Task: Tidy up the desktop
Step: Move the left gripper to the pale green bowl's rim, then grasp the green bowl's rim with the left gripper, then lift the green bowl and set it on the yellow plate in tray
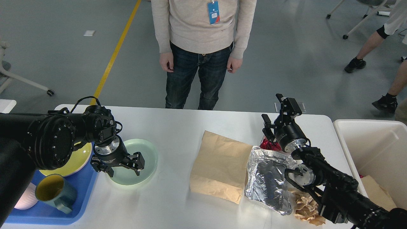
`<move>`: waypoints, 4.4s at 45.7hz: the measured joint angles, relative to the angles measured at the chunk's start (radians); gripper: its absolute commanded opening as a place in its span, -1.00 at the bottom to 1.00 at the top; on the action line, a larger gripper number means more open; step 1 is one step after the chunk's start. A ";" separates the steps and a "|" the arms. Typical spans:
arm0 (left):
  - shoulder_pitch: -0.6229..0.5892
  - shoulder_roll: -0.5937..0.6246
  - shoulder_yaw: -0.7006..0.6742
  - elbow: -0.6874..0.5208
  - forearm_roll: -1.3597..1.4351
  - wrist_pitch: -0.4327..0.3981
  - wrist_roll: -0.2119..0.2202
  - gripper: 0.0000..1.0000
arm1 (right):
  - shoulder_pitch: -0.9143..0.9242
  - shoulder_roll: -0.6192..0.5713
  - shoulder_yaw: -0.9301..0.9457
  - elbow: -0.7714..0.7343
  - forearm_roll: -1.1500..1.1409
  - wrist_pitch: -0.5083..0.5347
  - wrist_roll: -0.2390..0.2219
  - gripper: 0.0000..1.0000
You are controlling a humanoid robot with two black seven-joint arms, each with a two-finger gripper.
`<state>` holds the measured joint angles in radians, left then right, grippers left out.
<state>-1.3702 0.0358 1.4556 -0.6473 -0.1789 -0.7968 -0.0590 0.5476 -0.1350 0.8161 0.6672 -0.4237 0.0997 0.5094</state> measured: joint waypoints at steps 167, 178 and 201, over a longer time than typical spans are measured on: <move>-0.176 0.176 -0.036 0.107 -0.063 -0.163 0.038 -1.00 | 0.000 0.000 0.000 0.002 0.000 0.000 0.000 1.00; -0.358 0.232 -0.003 0.056 -0.058 -0.164 0.035 -1.00 | 0.000 0.000 0.000 0.000 0.000 0.000 0.000 1.00; -0.151 0.379 0.036 0.292 -0.075 -0.163 -0.006 -1.00 | 0.000 0.000 0.000 0.001 0.000 0.000 0.000 1.00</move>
<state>-1.5212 0.4150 1.4920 -0.3552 -0.2539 -0.9600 -0.0651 0.5476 -0.1351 0.8161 0.6683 -0.4238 0.0997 0.5094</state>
